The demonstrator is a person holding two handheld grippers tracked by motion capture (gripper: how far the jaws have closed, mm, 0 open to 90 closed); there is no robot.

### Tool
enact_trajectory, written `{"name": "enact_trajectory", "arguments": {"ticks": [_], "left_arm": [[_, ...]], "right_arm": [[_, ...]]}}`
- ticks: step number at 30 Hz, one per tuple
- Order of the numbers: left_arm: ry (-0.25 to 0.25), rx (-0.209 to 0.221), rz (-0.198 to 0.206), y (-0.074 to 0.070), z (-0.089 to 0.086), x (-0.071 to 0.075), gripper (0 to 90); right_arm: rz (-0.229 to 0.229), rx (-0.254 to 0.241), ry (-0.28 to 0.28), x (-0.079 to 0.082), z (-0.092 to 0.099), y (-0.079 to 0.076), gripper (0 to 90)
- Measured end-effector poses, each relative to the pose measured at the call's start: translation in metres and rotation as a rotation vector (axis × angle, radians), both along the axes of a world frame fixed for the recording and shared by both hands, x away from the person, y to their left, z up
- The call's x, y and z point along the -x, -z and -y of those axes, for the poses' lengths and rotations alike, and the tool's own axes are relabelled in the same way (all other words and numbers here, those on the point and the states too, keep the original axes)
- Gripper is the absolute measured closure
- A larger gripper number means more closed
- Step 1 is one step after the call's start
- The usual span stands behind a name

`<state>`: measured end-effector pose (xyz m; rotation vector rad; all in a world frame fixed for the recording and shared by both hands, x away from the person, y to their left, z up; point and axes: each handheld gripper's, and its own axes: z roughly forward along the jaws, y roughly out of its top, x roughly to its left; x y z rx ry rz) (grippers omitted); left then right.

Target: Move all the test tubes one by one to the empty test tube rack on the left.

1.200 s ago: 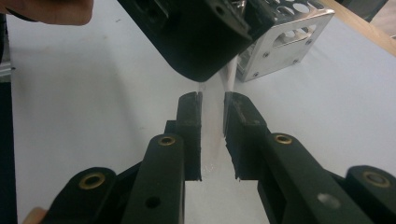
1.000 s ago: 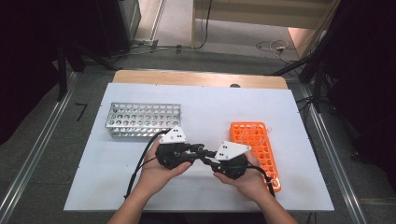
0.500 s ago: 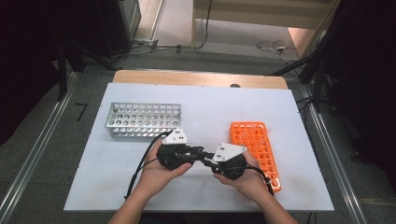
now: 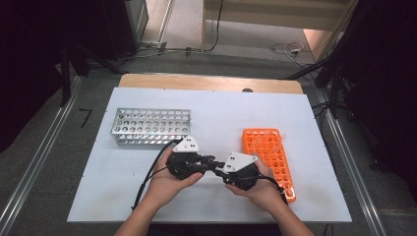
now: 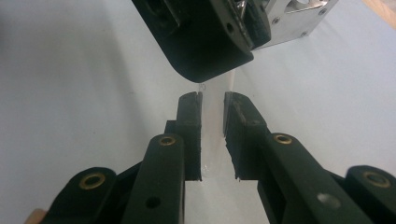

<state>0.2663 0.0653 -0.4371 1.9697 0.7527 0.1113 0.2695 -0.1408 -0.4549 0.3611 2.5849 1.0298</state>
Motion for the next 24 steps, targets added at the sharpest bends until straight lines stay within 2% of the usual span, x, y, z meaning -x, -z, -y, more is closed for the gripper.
{"name": "enact_trajectory", "arguments": {"ticks": [10,12,14,15,17,21,23,24], "left_arm": [[0.001,-0.023,0.008,0.000,-0.001,0.000,75.9],[-0.003,-0.015,0.011,0.000,0.000,0.001,75.9],[-0.009,-0.006,0.012,-0.001,-0.001,0.001,76.0],[-0.011,0.001,0.010,-0.001,-0.002,0.001,76.1],[-0.014,0.008,0.010,-0.002,-0.003,0.001,76.1],[-0.048,0.027,0.024,-0.006,-0.010,0.000,76.2],[-0.053,0.029,0.029,-0.007,-0.011,0.000,76.2],[-0.061,0.032,0.030,-0.007,-0.012,0.000,76.2]], "right_arm": [[0.001,0.006,-0.006,0.000,0.000,0.000,74.3],[0.003,0.004,-0.006,0.000,0.001,0.000,74.2],[0.003,-0.007,-0.006,-0.001,0.001,0.000,73.8],[-0.017,-0.036,0.005,-0.002,0.003,0.000,72.8],[-0.027,-0.049,0.004,-0.002,0.004,-0.001,71.6],[-0.052,-0.108,0.015,-0.005,0.010,-0.003,53.0],[-0.059,-0.140,0.022,-0.005,0.014,-0.005,47.1],[-0.059,-0.140,0.022,-0.005,0.014,-0.005,47.1]]}}
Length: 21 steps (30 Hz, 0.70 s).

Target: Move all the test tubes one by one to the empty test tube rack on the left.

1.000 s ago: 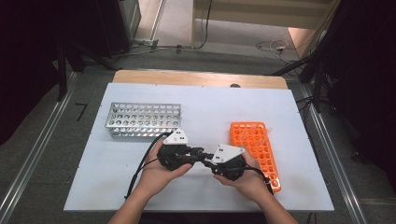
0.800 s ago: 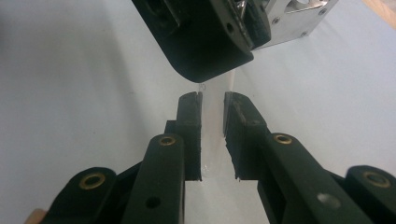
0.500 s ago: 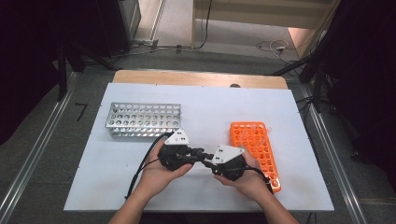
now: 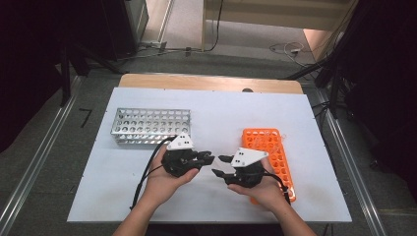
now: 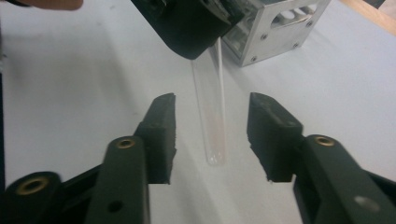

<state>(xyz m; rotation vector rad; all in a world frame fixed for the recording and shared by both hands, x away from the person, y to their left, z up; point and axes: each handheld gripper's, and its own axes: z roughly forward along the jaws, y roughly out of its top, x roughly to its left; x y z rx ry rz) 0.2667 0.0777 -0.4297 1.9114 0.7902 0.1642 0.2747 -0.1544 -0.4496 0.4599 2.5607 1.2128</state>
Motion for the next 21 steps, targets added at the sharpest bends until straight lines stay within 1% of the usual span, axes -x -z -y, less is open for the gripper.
{"name": "enact_trajectory", "arguments": {"ticks": [1,2,3,4,5,6,7,8,9,10,12,13,15,16,17,19,20,21], "left_arm": [[-0.011,0.003,0.006,-0.001,-0.002,0.000,76.2],[-0.013,0.003,0.011,-0.002,-0.004,-0.001,76.2],[-0.020,0.006,0.013,-0.003,-0.005,-0.001,76.2],[-0.025,0.006,0.017,-0.004,-0.007,-0.001,76.2],[-0.031,0.011,0.020,-0.005,-0.008,-0.001,76.2],[-0.034,0.012,0.023,-0.006,-0.010,-0.001,76.2],[-0.040,0.012,0.029,-0.007,-0.012,-0.001,76.2],[-0.046,0.015,0.032,-0.008,-0.013,-0.002,76.2],[-0.051,0.018,0.037,-0.009,-0.014,-0.002,76.2],[-0.056,0.020,0.038,-0.010,-0.016,-0.002,76.2],[-0.064,0.020,0.045,-0.011,-0.019,-0.002,76.2],[-0.067,0.019,0.046,-0.012,-0.020,-0.003,76.2],[-0.076,0.023,0.051,-0.013,-0.023,-0.003,76.2],[-0.083,0.027,0.053,-0.014,-0.024,-0.004,76.2],[-0.087,0.028,0.055,-0.014,-0.026,-0.004,76.2],[-0.092,0.028,0.059,-0.015,-0.029,-0.005,76.2],[-0.098,0.029,0.059,-0.016,-0.030,-0.005,76.2],[-0.102,0.030,0.061,-0.017,-0.032,-0.006,76.2]], "right_arm": [[-0.011,-0.045,0.005,0.000,0.006,-0.003,40.4],[-0.011,-0.045,0.005,0.000,0.006,-0.003,40.4],[-0.014,-0.064,0.005,0.000,0.010,-0.005,39.8],[-0.014,-0.083,0.005,0.001,0.014,-0.006,38.8],[-0.020,-0.121,0.016,0.001,0.023,-0.009,34.6],[-0.020,-0.121,0.016,0.001,0.023,-0.009,34.6],[-0.022,-0.134,0.019,0.002,0.026,-0.010,33.5],[-0.021,-0.153,0.028,0.002,0.032,-0.011,31.4],[-0.021,-0.165,0.036,0.002,0.037,-0.012,27.2],[-0.021,-0.174,0.050,0.003,0.041,-0.013,23.2],[-0.015,-0.189,0.072,0.004,0.050,-0.014,20.4],[-0.008,-0.195,0.083,0.005,0.055,-0.014,16.6],[0.004,-0.201,0.116,0.007,0.063,-0.015,12.8],[0.009,-0.206,0.120,0.007,0.067,-0.015,9.3],[0.008,-0.212,0.135,0.009,0.071,-0.016,7.3],[0.008,-0.221,0.140,0.010,0.079,-0.016,4.2],[0.009,-0.225,0.152,0.011,0.082,-0.017,1.6],[0.012,-0.229,0.159,0.012,0.085,-0.017,1.1]]}}
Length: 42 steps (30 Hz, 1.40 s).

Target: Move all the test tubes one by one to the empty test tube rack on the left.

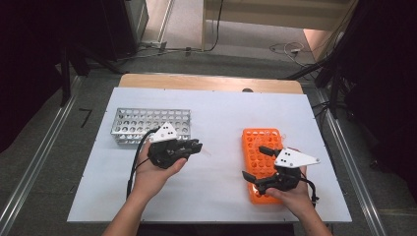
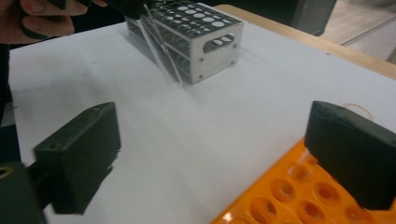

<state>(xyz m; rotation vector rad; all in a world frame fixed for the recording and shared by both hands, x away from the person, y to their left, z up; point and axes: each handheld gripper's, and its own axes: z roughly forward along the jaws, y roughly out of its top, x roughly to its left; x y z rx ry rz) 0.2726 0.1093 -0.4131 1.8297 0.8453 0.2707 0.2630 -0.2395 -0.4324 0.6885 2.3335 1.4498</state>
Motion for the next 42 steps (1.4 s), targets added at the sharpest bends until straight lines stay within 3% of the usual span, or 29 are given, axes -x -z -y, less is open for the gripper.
{"name": "enact_trajectory", "arguments": {"ticks": [13,18,29,42], "left_arm": [[-0.045,0.012,0.024,-0.007,-0.015,-0.004,76.2],[-0.059,0.016,0.038,-0.013,-0.019,-0.007,76.2],[-0.099,0.033,0.051,-0.019,-0.031,-0.021,76.3],[-0.148,0.007,0.063,-0.031,-0.049,-0.047,76.3]], "right_arm": [[-0.004,-0.039,0.071,0.008,0.041,0.002,0.0],[-0.015,-0.030,0.084,0.013,0.054,0.006,0.0],[-0.032,-0.041,0.154,0.017,0.089,0.013,0.0],[-0.047,-0.038,0.191,0.011,0.099,0.019,0.0]]}}
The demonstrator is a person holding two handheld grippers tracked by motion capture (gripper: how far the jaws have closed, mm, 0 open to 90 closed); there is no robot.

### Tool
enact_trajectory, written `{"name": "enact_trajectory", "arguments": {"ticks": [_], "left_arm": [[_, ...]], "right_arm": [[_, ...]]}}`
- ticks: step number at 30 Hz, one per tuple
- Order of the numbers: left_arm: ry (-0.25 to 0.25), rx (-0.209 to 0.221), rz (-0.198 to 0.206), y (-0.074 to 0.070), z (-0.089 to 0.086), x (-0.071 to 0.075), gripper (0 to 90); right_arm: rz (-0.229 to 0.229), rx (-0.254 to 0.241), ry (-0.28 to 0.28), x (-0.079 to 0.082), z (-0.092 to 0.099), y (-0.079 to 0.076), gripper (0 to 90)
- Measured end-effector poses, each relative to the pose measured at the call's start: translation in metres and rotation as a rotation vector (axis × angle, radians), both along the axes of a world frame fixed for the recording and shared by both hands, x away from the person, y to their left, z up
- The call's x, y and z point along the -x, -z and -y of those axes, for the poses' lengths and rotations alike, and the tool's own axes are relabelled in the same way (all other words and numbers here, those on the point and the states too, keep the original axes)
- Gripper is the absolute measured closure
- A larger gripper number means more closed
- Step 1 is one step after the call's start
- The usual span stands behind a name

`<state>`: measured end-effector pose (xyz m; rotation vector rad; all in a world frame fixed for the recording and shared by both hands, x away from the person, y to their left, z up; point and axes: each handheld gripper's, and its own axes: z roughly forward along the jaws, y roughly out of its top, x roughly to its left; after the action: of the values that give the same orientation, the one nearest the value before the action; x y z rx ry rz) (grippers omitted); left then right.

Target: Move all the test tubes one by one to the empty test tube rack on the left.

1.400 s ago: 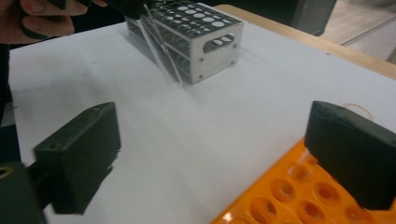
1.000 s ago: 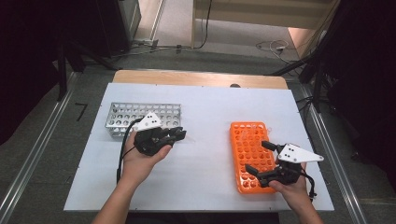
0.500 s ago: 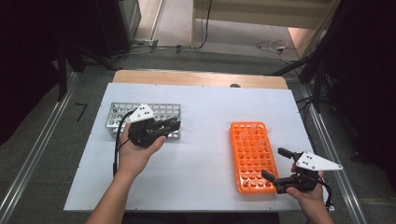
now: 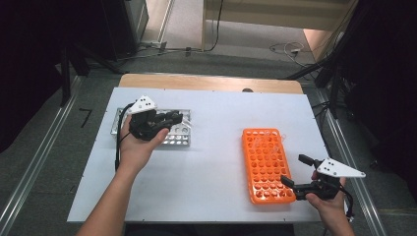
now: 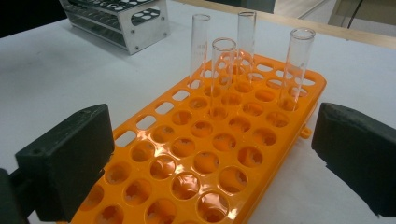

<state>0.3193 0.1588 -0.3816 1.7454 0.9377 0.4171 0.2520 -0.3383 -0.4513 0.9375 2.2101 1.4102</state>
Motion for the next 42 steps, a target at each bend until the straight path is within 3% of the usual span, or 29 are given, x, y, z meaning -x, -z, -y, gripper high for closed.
{"name": "enact_trajectory", "arguments": {"ticks": [6,16,23,42], "left_arm": [[-0.028,-0.012,0.008,-0.006,-0.008,-0.013,76.3],[-0.062,-0.035,-0.019,-0.010,-0.012,-0.038,76.3],[-0.074,-0.086,-0.035,-0.008,-0.006,-0.053,76.3],[-0.082,-0.181,-0.072,0.003,0.005,-0.072,76.3]], "right_arm": [[0.000,0.005,0.001,-0.001,0.001,0.002,0.0],[-0.007,0.009,0.018,-0.003,0.006,0.004,0.0],[-0.010,0.008,0.022,-0.003,0.008,0.004,0.0],[-0.013,0.009,0.016,-0.004,0.008,0.005,0.0]]}}
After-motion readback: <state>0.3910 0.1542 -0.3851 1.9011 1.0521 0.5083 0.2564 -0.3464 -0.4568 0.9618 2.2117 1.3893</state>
